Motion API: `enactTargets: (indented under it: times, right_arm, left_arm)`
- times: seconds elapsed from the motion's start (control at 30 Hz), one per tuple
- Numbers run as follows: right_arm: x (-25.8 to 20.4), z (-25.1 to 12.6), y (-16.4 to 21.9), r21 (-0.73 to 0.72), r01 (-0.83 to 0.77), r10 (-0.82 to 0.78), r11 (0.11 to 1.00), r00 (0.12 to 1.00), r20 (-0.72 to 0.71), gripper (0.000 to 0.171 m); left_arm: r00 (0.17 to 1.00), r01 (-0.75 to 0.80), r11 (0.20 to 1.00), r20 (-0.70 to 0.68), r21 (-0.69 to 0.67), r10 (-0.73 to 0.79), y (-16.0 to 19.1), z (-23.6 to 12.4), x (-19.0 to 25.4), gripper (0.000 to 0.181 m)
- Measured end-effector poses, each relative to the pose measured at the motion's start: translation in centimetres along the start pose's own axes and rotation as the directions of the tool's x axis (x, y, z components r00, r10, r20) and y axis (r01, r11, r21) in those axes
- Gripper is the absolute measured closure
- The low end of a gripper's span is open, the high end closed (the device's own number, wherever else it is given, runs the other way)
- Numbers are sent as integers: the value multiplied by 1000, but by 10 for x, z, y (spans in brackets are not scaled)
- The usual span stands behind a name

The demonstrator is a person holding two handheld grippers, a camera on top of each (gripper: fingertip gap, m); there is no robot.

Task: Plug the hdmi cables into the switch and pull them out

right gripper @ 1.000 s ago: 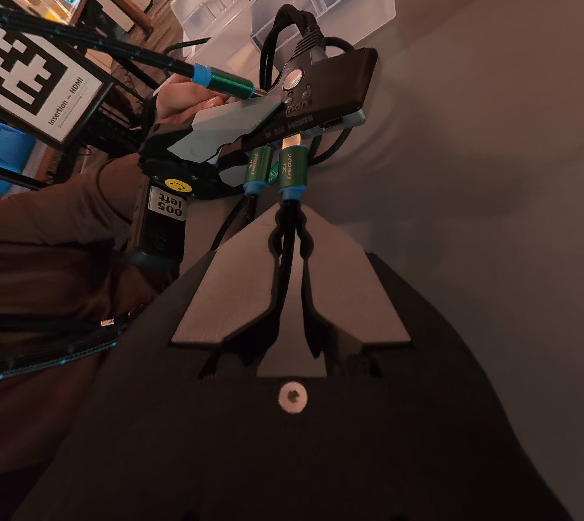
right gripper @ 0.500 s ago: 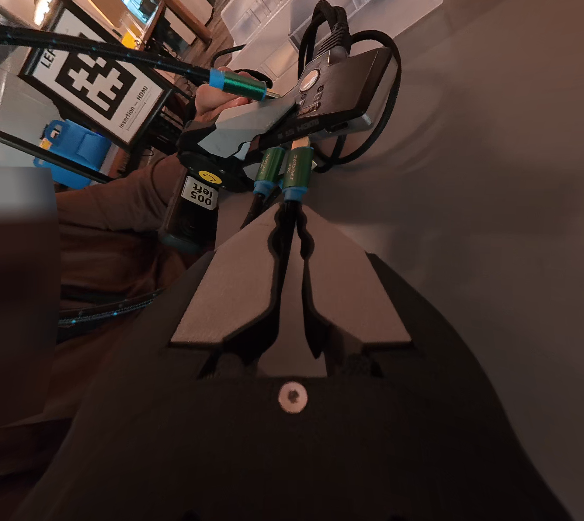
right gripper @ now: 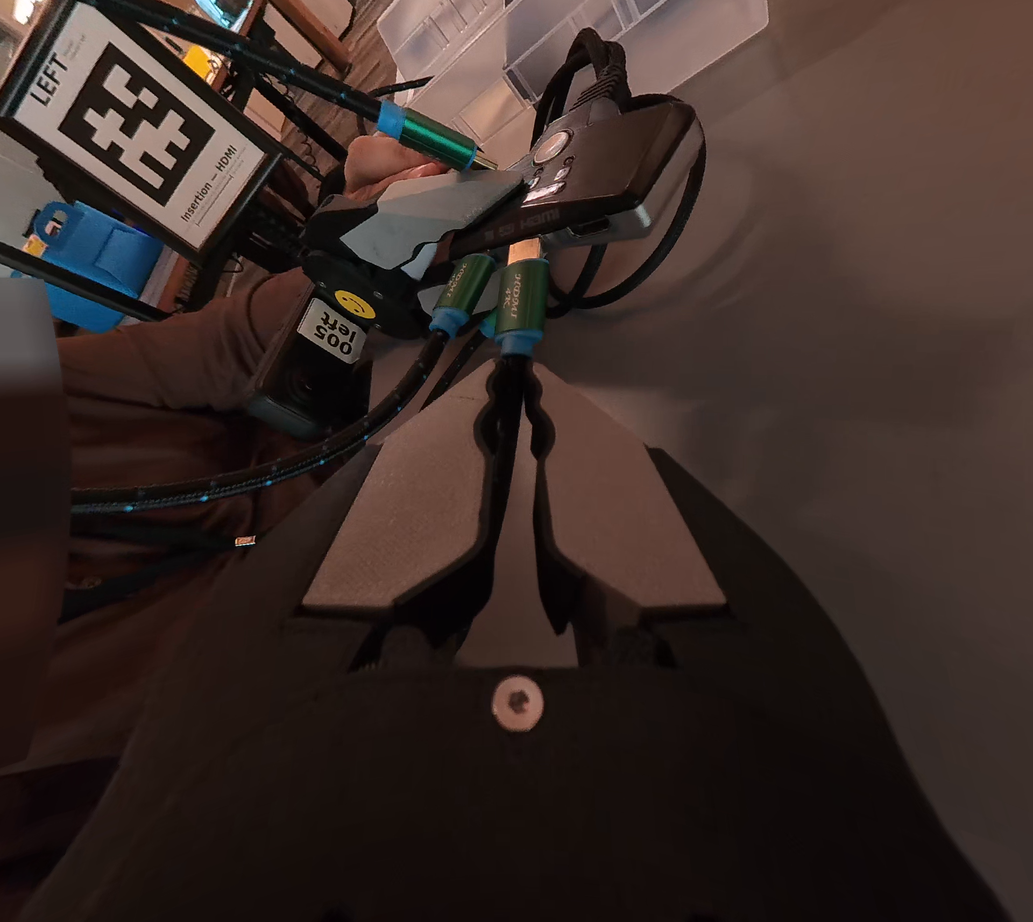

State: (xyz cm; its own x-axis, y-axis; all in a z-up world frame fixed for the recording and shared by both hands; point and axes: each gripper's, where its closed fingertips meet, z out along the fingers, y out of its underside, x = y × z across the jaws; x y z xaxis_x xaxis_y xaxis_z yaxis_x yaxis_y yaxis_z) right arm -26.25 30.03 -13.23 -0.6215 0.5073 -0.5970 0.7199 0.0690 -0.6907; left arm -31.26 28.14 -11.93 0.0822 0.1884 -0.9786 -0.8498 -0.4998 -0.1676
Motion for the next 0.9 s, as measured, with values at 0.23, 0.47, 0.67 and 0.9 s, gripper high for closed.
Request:
enactTargets:
  times: [0.23, 0.47, 0.67, 0.9]
  right_arm:
    - [3, 1, 2, -43, 76, -80, 996, 993, -86, 168]
    - [7, 3, 9, -162, 220, -252, 962, 945, -210, 168]
    - [5, 3, 9, -157, 237, -265, 959, 945, -192, 169]
    - [5, 7, 7, -107, 236, -249, 966, 960, -129, 169]
  left_arm:
    - [999, -47, 999, 1, -11, 47, 1, 0, 2, 164]
    - [991, -135, 991, 1, -16, 136, -2, 0, 6, 164]
    - [981, -193, 981, 2, 15, 193, -6, -6, 7, 164]
    - [991, -125, 992, -39, 24, 126, -4, -10, 9, 164]
